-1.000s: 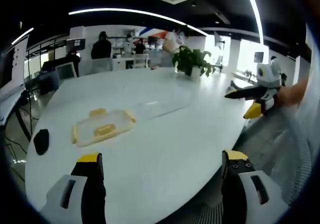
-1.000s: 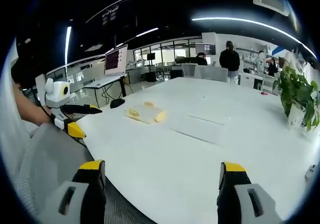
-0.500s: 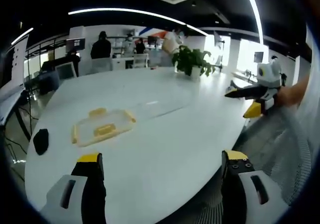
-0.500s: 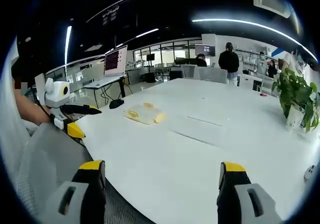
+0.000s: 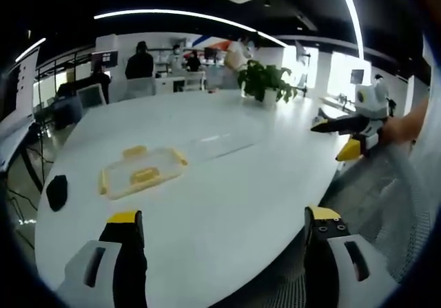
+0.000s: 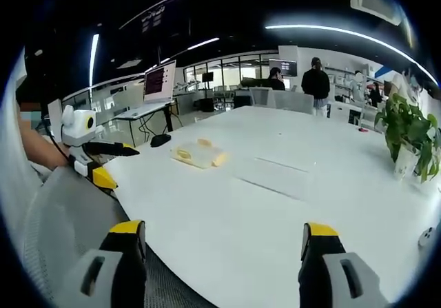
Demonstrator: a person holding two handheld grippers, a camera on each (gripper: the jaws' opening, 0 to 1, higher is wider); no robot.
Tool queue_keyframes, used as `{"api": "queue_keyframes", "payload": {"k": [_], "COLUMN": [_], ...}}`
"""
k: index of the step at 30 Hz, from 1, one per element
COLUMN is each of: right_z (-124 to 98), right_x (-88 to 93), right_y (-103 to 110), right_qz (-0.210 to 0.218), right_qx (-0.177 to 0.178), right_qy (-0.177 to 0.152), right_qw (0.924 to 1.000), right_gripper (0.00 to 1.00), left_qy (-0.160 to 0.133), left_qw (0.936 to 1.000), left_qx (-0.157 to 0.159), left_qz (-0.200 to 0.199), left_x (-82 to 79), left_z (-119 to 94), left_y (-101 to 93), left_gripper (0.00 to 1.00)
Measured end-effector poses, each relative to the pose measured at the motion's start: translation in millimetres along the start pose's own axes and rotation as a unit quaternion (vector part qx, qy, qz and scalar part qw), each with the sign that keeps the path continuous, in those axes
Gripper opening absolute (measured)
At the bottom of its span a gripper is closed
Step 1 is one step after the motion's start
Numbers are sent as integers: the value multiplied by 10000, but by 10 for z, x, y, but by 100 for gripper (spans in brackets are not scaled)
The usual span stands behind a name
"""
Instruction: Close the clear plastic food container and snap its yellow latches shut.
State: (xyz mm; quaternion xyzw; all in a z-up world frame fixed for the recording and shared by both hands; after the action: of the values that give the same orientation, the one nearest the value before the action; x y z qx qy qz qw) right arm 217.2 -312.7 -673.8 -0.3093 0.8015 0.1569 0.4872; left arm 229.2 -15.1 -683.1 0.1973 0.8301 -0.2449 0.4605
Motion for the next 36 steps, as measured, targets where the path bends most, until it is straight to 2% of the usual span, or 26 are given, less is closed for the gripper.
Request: {"api": "queue_keyframes", "payload": {"k": [5, 10, 13, 17, 21, 23, 26, 30, 36], "right_z": [-4, -16, -18, -5, 1, -2, -2, -3, 10], "right_x": [-7, -3, 4, -8, 26, 5, 4, -1, -14], "right_y": [-11, -24, -16, -33, -26, -22, -12, -1, 35], "right_qz": [-14, 43, 31, 124, 48, -2, 24, -58, -74], "right_qx": [34, 69, 58, 50, 53, 33, -62, -72, -313], "right_qy": [-10, -31, -9, -24, 110, 54, 25, 32, -18], "right_qw": [10000, 10000, 10000, 9999, 9999, 10000, 10000, 10000, 9995], "right_gripper": [95, 93, 92, 91, 91, 92, 92, 91, 91], "left_qy": [-30, -29, -42, -55, -62, 6, -140, -150, -69], "left_qw": [9999, 9999, 9998, 9999, 10000, 10000, 9999, 9998, 9999], "left_qx": [88, 154, 128, 137, 61, -48, -11, 62, -7], "left_qz": [-101, -1, -111, -62, -49, -78, -43, -104, -87], "left_x": [-5, -4, 2, -7, -2, 14, -24, -20, -13], "left_z": [-1, 2, 0, 6, 2, 0, -6, -18, -13], "left_y": [-14, -34, -25, -19, -13, 9, -1, -25, -8], "left_gripper": [95, 95, 95, 94, 94, 95, 95, 96, 94]}}
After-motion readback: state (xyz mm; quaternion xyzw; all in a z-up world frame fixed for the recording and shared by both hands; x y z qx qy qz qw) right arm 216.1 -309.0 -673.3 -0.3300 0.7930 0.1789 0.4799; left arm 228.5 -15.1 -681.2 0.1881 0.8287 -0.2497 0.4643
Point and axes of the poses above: the point that each gripper's makers call its tool centre point, and the gripper's own axes: z roughly forward along the fingers, y roughly to its left, x roughly out of its underside, the point moved 7 cm from there along -z, roughly backward along the fingers, and after that the axes turned 8 degrees about -z, right-handed, at the moved point
